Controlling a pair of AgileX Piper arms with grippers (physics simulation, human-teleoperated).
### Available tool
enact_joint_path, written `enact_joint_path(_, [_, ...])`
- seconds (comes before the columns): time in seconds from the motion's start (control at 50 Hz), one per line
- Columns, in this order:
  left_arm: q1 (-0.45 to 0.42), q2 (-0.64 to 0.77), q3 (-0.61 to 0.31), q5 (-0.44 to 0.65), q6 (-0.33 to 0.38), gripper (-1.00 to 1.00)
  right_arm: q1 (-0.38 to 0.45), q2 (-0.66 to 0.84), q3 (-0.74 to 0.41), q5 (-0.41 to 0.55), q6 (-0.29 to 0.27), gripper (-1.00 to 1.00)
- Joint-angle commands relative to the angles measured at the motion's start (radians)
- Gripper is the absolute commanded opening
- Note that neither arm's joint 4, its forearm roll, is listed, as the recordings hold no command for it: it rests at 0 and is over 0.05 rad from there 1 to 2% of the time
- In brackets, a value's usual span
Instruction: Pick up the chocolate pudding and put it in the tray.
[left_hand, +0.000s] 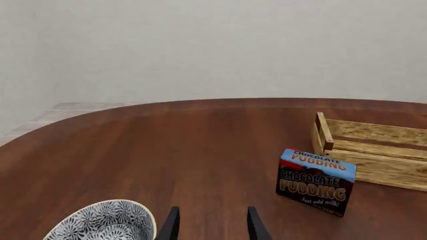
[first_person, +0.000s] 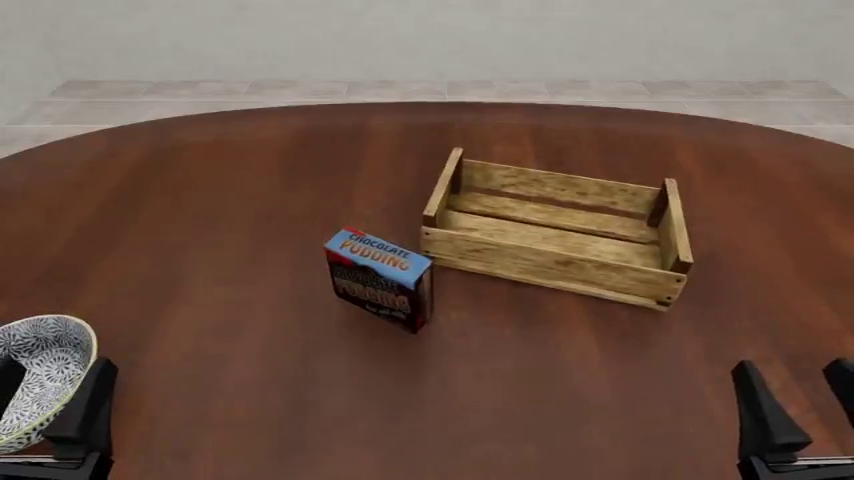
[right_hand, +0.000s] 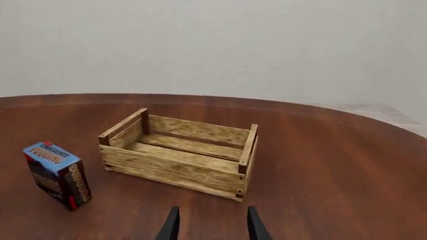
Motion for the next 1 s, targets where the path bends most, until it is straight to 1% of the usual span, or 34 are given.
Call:
enact_joint_path(0.02, [0.0,0.0,0.0,0.0,0.0,1.0,0.011,0.004,-0.045,0.036,0.016,1.0])
enact_joint_path(0.08, [0.0,0.0,0.0,0.0,0.0,1.0,0.012,0.017,-0.074,0.048,0.015,1.0])
enact_joint_path(0.12, [0.0,0.0,0.0,0.0,0.0,1.0,0.029,0.043,-0.106,0.059,-0.022,1.0])
enact_joint_path(0.18, [0.0,0.0,0.0,0.0,0.0,1.0,0.061,0.07,-0.163,0.086,-0.057,1.0])
enact_joint_path(0.2, [0.0,0.0,0.0,0.0,0.0,1.0,0.086,0.109,-0.189,0.091,-0.017,1.0])
enact_joint_path(0.22, [0.0,0.0,0.0,0.0,0.0,1.0,0.099,0.128,-0.206,0.096,0.006,1.0])
enact_joint_path(0.24, [0.0,0.0,0.0,0.0,0.0,1.0,0.099,0.128,-0.206,0.096,0.006,1.0])
enact_joint_path(0.26, [0.0,0.0,0.0,0.0,0.0,1.0,0.089,0.129,-0.253,0.127,0.006,1.0])
enact_joint_path(0.28, [0.0,0.0,0.0,0.0,0.0,1.0,0.089,0.128,-0.253,0.128,0.006,1.0])
enact_joint_path(0.3, [0.0,0.0,0.0,0.0,0.0,1.0,0.088,0.15,-0.262,0.123,-0.017,1.0])
enact_joint_path(0.32, [0.0,0.0,0.0,0.0,0.0,1.0,0.065,0.194,-0.277,0.116,-0.066,1.0])
enact_joint_path(0.36, [0.0,0.0,0.0,0.0,0.0,1.0,0.1,0.229,-0.301,0.114,-0.076,1.0])
enact_joint_path(0.42, [0.0,0.0,0.0,0.0,0.0,1.0,0.128,0.246,-0.36,0.144,-0.03,1.0])
enact_joint_path(0.46, [0.0,0.0,0.0,0.0,0.0,1.0,0.106,0.306,-0.375,0.133,-0.062,1.0])
enact_joint_path(0.54, [0.0,0.0,0.0,0.0,0.0,1.0,0.116,0.338,-0.409,0.127,-0.066,1.0])
enact_joint_path(0.56, [0.0,0.0,0.0,0.0,0.0,1.0,0.153,0.348,-0.428,0.128,-0.061,1.0])
enact_joint_path(0.58, [0.0,0.0,0.0,0.0,0.0,1.0,0.136,0.378,-0.445,0.135,-0.063,1.0])
enact_joint_path(0.6, [0.0,0.0,0.0,0.0,0.0,1.0,0.196,0.43,-0.47,0.135,-0.022,1.0])
enact_joint_path(0.62, [0.0,0.0,0.0,0.0,0.0,1.0,0.212,0.451,-0.486,0.138,-0.024,1.0])
enact_joint_path(0.64, [0.0,0.0,0.0,0.0,0.0,1.0,0.198,0.478,-0.504,0.145,-0.011,1.0])
enact_joint_path(0.66, [0.0,0.0,0.0,0.0,0.0,1.0,0.23,0.5,-0.526,0.144,0.014,1.0])
enact_joint_path(0.68, [0.0,0.0,0.0,0.0,0.0,1.0,0.226,0.499,-0.536,0.14,-0.011,1.0])
enact_joint_path(0.72, [0.0,0.0,0.0,0.0,0.0,1.0,0.222,0.515,-0.545,0.135,-0.007,1.0])
enact_joint_path(0.74, [0.0,0.0,0.0,0.0,0.0,1.0,0.246,0.535,-0.556,0.122,-0.024,1.0])
enact_joint_path(0.78, [0.0,0.0,0.0,0.0,0.0,1.0,0.251,0.569,-0.583,0.125,-0.025,1.0])
enact_joint_path(0.8, [0.0,0.0,0.0,0.0,0.0,1.0,0.254,0.595,-0.606,0.128,-0.062,1.0])
enact_joint_path(0.82, [0.0,0.0,0.0,0.0,0.0,1.0,0.28,0.618,-0.622,0.128,-0.08,1.0])
enact_joint_path(0.84, [0.0,0.0,0.0,0.0,0.0,1.0,0.273,0.639,-0.65,0.136,-0.053,1.0])
enact_joint_path(0.88, [0.0,0.0,0.0,0.0,0.0,1.0,0.305,0.677,-0.696,0.143,-0.04,1.0])
enact_joint_path(0.9, [0.0,0.0,0.0,0.0,0.0,1.0,0.299,0.7,-0.713,0.148,-0.039,1.0])
enact_joint_path(0.94, [0.0,0.0,0.0,0.0,0.0,1.0,0.305,0.723,-0.741,0.14,-0.073,1.0])
enact_joint_path(0.96, [0.0,0.0,0.0,0.0,0.0,1.0,0.305,0.723,-0.741,0.14,-0.073,1.0])
enact_joint_path(0.98, [0.0,0.0,0.0,0.0,0.0,1.0,0.33,0.745,-0.763,0.134,-0.116,1.0])
enact_joint_path(1.0, [0.0,0.0,0.0,0.0,0.0,1.0,0.365,0.77,-0.79,0.139,-0.108,1.0])
